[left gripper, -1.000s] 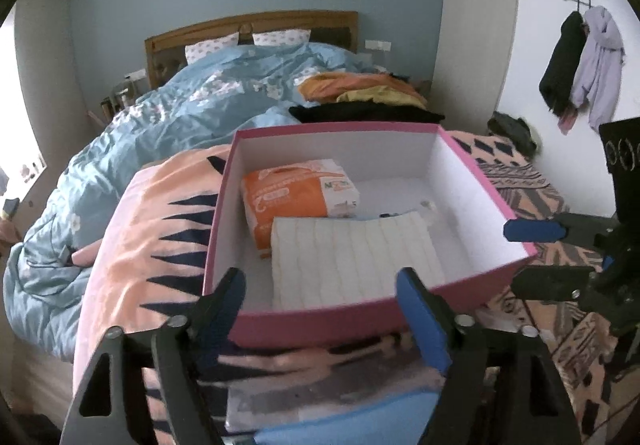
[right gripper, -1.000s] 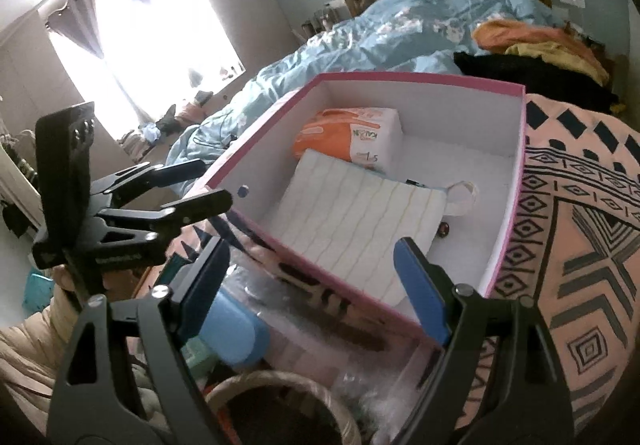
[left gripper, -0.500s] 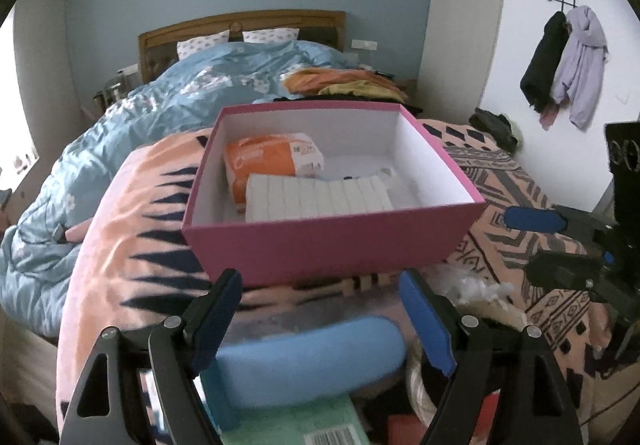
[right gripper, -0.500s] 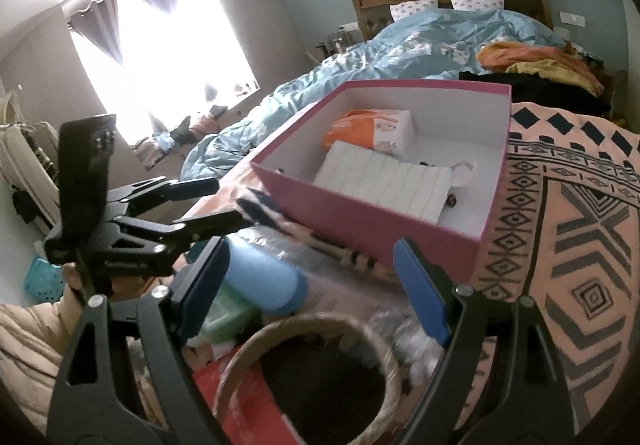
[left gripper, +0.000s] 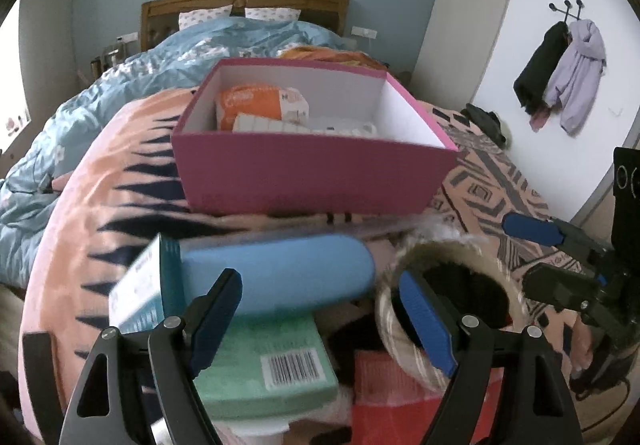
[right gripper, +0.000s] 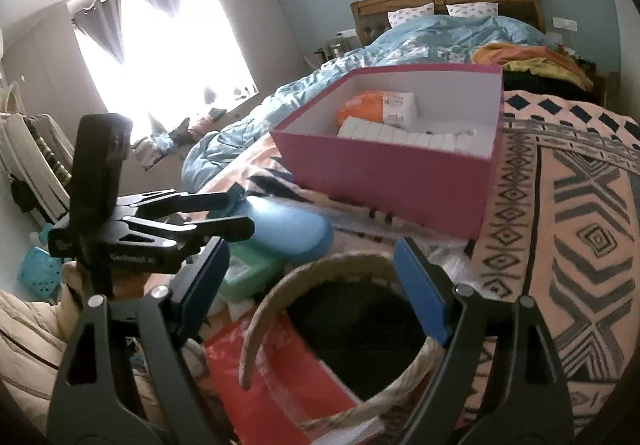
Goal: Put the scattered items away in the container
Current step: 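Withdraw the right tool from the box toward the plaid headband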
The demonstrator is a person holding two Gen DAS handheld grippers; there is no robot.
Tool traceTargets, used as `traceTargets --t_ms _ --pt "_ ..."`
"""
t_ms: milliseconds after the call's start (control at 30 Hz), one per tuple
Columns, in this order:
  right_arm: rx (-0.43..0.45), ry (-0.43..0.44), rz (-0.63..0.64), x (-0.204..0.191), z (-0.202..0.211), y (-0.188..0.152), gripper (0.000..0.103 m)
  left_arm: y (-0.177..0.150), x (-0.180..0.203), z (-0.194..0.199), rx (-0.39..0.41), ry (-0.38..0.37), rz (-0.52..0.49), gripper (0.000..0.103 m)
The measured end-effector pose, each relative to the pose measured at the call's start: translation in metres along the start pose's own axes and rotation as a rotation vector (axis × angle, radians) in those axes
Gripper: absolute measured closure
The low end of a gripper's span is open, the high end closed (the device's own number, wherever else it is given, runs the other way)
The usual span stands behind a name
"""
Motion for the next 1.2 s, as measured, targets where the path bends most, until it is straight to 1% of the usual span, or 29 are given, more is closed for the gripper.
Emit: traceTargets --t_ms 233,333,467,600,833,1000,1200 --pt "0.001 -0.017 -0.04 0.002 0.006 -0.019 0.018 -0.019 0.004 -0.001 -0.017 -0.005 0.005 0.02" --pt "-0.005 -0.051 -0.04 0.003 0.008 -0.025 0.018 -0.025 0.008 -0.003 -0.026 0.0 -0.006 0.02" --pt "-0.001 -0.064 -0.065 0.007 0.013 -0.033 0.018 -0.029 0.017 -0.005 -0.04 -0.027 -0.013 0.02" --pt "-0.002 -0.1 -0.071 0.011 0.016 -0.037 0.018 -0.033 0.028 -0.005 -0.04 -0.029 -0.037 0.02" --pt "-0.018 -0.111 -0.093 0.018 0.015 -0.044 0.018 -0.04 0.04 -0.012 -0.069 -0.041 -0.047 0.02" --pt "-0.032 -0.114 -0.118 0.024 0.012 -0.049 0.018 -0.043 0.043 -0.019 -0.094 -0.05 -0.046 0.02" --pt "-0.038 -0.117 -0.132 0.027 0.01 -0.051 0.018 -0.043 0.044 -0.022 -0.104 -0.047 -0.048 0.02"
Point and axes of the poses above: each gripper's, at about its wrist camera, not at the fingertips, and z roughly against the way its jaws point, x to its right, y to its top, the point moved 1 cm from there along -z, roughly the way its jaws point, and after that the axes turned 5 degrees about z, right-handed, at the moved point
